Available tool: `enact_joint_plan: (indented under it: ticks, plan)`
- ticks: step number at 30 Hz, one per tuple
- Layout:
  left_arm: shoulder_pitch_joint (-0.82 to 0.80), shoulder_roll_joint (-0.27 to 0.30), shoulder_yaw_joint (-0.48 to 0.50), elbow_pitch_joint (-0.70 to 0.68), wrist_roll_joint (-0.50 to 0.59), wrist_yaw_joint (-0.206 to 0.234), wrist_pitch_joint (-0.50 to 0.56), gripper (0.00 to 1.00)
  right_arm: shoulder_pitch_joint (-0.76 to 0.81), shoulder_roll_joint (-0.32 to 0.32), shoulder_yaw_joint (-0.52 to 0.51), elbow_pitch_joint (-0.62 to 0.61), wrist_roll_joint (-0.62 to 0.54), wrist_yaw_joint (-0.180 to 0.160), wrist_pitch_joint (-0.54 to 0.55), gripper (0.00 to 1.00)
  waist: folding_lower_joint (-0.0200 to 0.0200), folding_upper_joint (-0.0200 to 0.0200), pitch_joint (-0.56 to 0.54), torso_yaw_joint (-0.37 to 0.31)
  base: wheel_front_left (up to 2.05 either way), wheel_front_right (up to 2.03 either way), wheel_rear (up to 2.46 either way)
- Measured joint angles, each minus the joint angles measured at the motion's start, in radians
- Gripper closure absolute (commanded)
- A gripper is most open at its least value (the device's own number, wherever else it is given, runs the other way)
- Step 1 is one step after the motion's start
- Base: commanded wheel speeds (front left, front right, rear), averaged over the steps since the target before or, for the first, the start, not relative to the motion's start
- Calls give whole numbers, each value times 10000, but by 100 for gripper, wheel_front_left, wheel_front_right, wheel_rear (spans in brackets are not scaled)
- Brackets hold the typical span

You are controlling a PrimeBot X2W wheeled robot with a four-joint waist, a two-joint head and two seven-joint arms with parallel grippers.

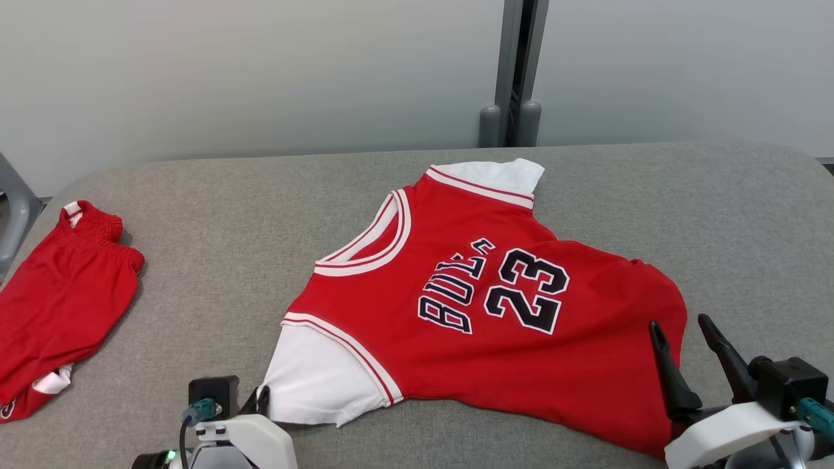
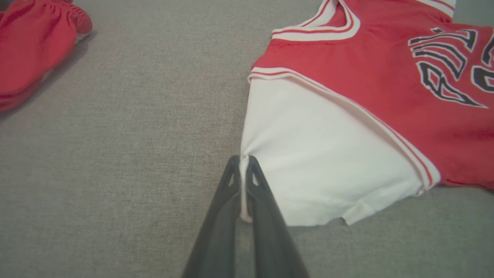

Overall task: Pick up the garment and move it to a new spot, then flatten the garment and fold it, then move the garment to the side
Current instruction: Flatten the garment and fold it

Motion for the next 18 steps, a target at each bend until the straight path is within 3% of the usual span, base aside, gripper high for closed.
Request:
enact_joint_plan:
  ticks: [1,2,11,18]
  plan:
    - [0,0,0,0,0,0,0,7,0,0,0,0,0,0,0,0,0,0,0,0,0,0,0]
    - [6,33,6,-117,33,104,-27,0,3,0,12,42,2,0,-6,0,0,0,-4,-8,0,0,0]
    - [-209,94,443,-1187,282,520,-1189,0,-11,0,138,209,40,0,-79,0,0,0,85,-313,0,0,0]
    - [-187,107,439,-988,263,437,-1436,0,45,58,186,165,75,0,-132,0,0,0,209,-667,0,0,0]
